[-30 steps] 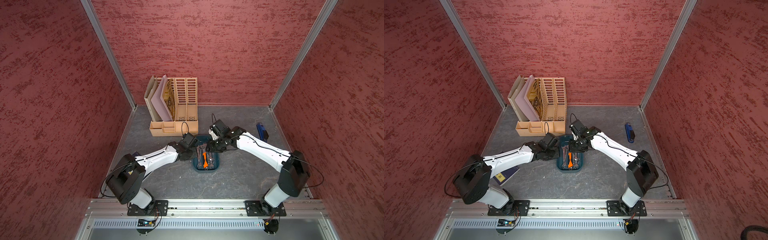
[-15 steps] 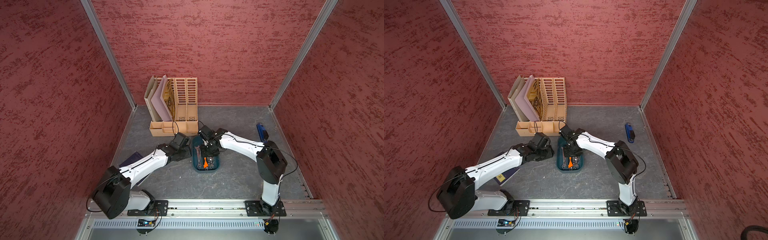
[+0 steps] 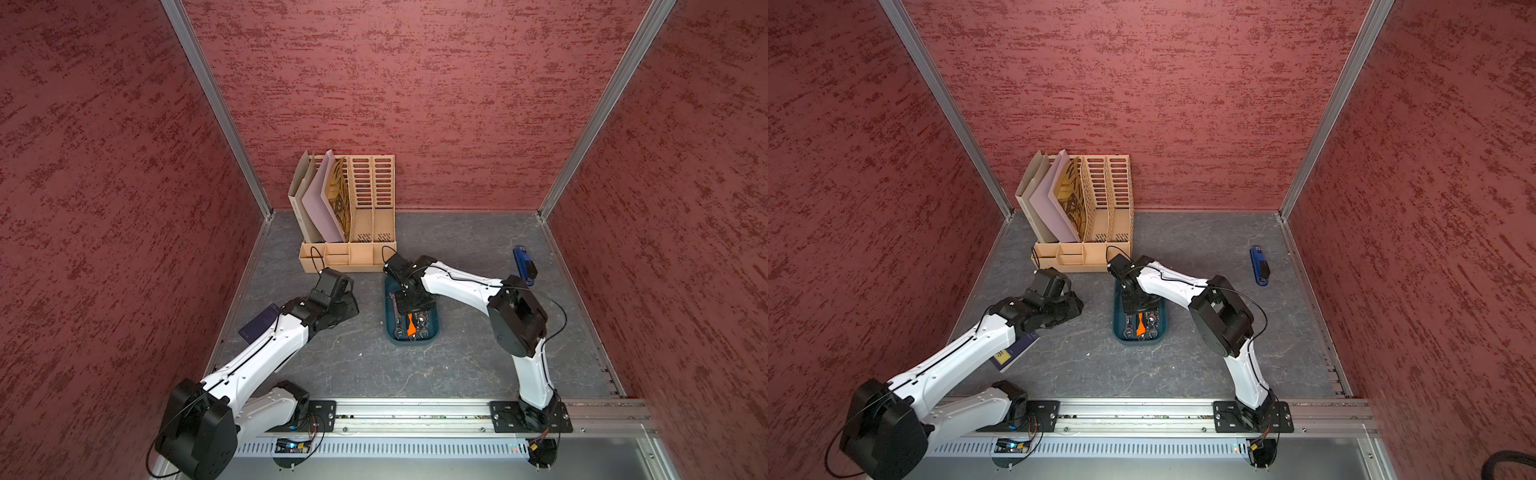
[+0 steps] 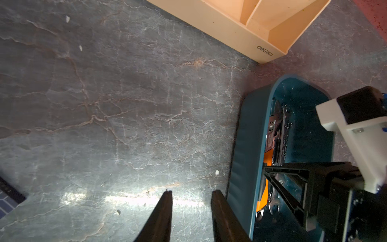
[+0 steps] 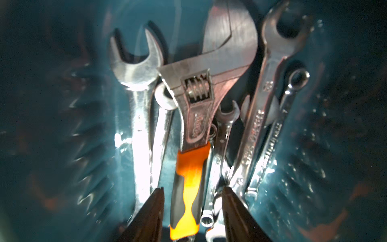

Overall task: Take out the wrench from the storage box
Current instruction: Pick up the wrench from the storage box.

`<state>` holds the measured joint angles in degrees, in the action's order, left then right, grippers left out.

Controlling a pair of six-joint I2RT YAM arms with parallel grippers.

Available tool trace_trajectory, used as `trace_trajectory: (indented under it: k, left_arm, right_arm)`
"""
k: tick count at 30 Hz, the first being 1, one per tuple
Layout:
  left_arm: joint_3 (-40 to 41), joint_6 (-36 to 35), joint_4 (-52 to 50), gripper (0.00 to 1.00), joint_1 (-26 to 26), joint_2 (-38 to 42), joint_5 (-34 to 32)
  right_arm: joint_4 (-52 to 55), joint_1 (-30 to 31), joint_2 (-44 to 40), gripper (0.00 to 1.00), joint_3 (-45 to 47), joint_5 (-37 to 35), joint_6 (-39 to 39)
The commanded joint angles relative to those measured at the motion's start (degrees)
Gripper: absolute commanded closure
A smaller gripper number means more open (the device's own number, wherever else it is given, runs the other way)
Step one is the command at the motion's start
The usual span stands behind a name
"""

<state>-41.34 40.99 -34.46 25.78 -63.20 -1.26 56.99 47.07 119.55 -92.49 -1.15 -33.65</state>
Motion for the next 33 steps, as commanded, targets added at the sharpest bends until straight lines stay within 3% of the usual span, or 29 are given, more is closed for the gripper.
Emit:
trace_trajectory:
  k: [1, 15, 19, 33]
  left_arm:
    - [0.7, -1.2, -0.7, 0.66, -0.5, 0.5, 0.7]
    - [2.1, -1.5, 1.9, 0.68, -1.4, -0.9, 2.6]
    - [2.2, -1.4, 2.4, 0.7, -1.5, -2.0, 3.1]
    - [2.4, -0.8, 4.5, 0.71, -1.5, -3.1, 4.1]
  right_arm:
    - [1.8, 0.5, 1.4, 0.5, -2.2, -2.6, -0.9]
    - [3.2, 0.7, 5.1, 0.49, -5.4, -6.8, -1.2]
    - [2.3, 0.7, 6.6, 0.49, -5.7, -5.2, -1.1]
    - [2.3, 0.8, 5.5, 0.72, -5.0, -5.4, -0.4]
